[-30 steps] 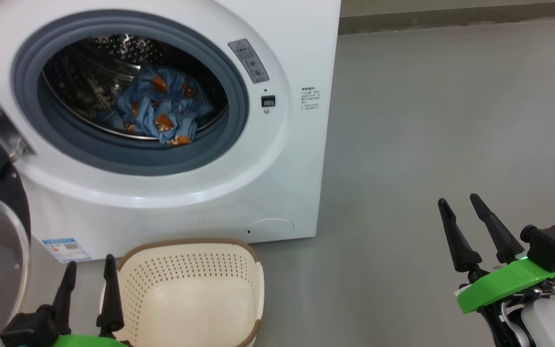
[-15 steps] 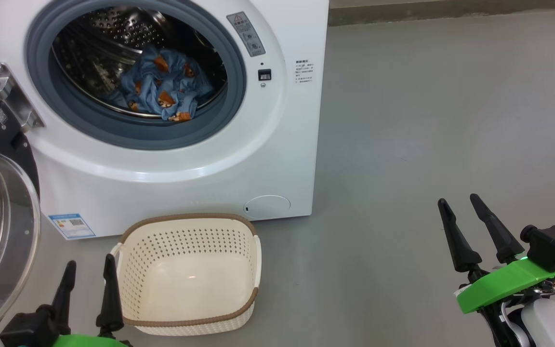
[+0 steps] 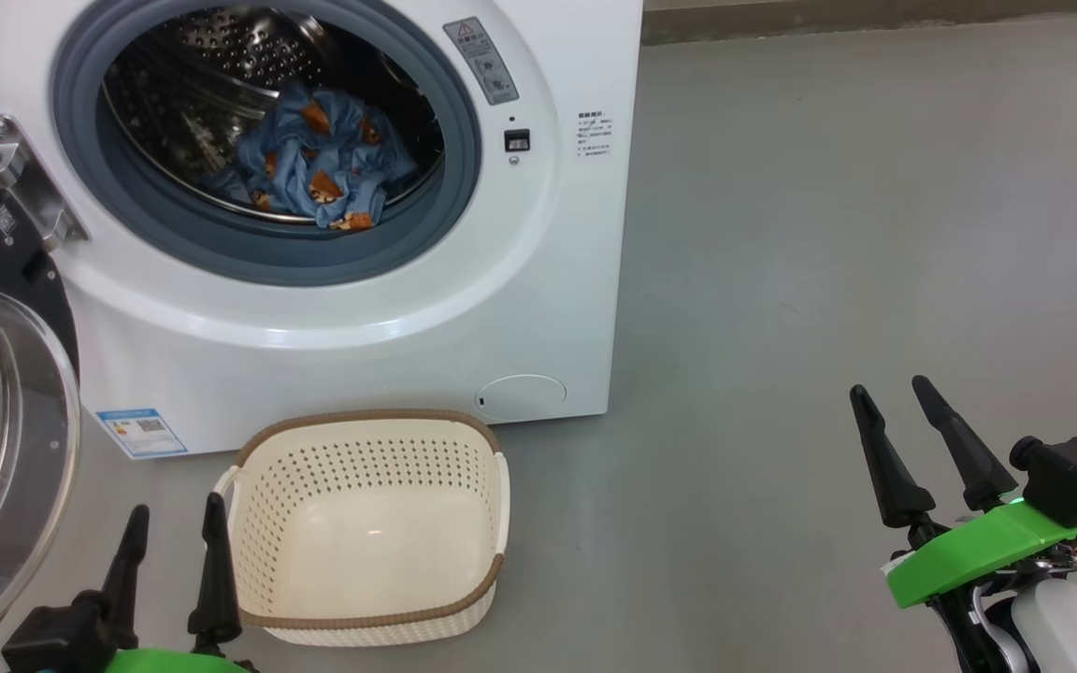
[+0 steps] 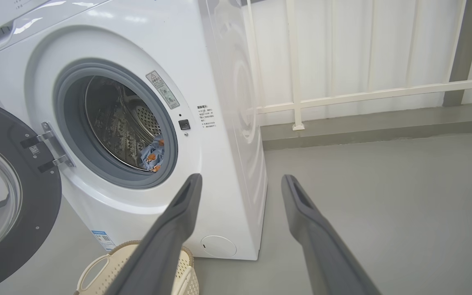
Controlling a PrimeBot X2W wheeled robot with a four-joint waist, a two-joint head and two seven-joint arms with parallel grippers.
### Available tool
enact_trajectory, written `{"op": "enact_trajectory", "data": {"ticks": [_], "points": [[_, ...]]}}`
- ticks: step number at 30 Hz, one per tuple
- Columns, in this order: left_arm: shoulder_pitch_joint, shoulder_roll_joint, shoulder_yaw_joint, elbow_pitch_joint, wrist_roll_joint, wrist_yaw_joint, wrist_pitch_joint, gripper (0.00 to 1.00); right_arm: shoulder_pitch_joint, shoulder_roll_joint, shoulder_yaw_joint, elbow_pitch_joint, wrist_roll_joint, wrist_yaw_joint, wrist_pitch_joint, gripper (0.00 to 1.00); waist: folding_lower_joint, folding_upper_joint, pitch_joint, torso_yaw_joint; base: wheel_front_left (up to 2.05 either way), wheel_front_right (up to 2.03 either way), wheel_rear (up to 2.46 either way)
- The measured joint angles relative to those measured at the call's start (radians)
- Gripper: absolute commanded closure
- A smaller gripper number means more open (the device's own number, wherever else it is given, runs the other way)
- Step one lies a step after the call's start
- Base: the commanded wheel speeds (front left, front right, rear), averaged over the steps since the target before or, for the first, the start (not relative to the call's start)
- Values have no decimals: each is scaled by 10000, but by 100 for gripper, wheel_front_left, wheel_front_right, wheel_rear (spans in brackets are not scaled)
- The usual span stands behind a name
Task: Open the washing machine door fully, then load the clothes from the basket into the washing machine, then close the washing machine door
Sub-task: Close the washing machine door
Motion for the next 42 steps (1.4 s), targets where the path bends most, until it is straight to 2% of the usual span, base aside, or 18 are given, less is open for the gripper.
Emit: {"op": "enact_trajectory", "data": {"ticks": [13, 21, 31, 42], "points": [[-1, 0, -46, 0, 12, 2, 0, 0, 0, -2, 0, -2, 0, 0, 0, 0, 0, 0, 71, 123, 0, 0, 0], [-50, 13, -115, 159, 77, 2, 0, 0, 0, -27, 73, 17, -21, 0, 0, 0, 0, 0, 98, 572, 0, 0, 0], [-40, 31, -104, 222, 100, 121, 19, 0, 2, 44, 209, 109, -36, 0, 0, 0, 0, 0, -24, 1646, 0, 0, 0], [13, 21, -63, 86, -6, 430, 268, 0, 2, 138, 420, 159, -13, 0, 0, 0, 1, 0, -202, 3260, 0, 0, 0]]}}
